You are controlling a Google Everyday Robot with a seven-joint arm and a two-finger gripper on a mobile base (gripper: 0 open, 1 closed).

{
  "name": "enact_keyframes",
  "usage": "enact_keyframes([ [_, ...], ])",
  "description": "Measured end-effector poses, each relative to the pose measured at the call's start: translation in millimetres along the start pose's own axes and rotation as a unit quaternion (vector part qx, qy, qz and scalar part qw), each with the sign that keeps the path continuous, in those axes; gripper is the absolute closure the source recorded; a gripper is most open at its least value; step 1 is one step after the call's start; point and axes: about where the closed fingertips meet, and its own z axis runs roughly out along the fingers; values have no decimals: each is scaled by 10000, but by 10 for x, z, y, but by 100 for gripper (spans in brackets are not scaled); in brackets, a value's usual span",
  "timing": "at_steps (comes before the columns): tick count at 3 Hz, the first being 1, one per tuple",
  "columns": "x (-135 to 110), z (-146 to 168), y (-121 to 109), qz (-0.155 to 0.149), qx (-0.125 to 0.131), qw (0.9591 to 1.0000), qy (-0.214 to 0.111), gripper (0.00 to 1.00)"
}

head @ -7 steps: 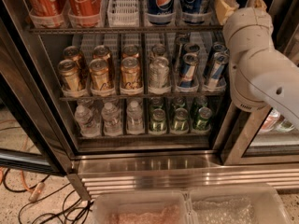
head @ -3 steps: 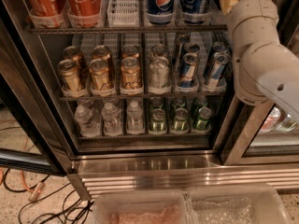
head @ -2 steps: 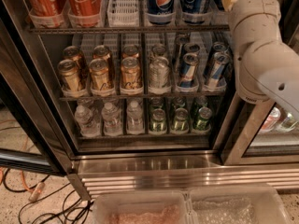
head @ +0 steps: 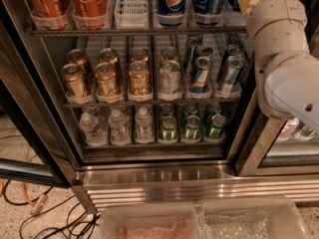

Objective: Pick pepsi can from top shelf of fridge

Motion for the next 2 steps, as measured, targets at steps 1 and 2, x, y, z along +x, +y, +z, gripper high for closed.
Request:
enact_keyframes([
  [1,-140,-135,32,-31,-153,9998,-106,100],
  [2,-208,-344,96,88,-373,9993,-51,100],
])
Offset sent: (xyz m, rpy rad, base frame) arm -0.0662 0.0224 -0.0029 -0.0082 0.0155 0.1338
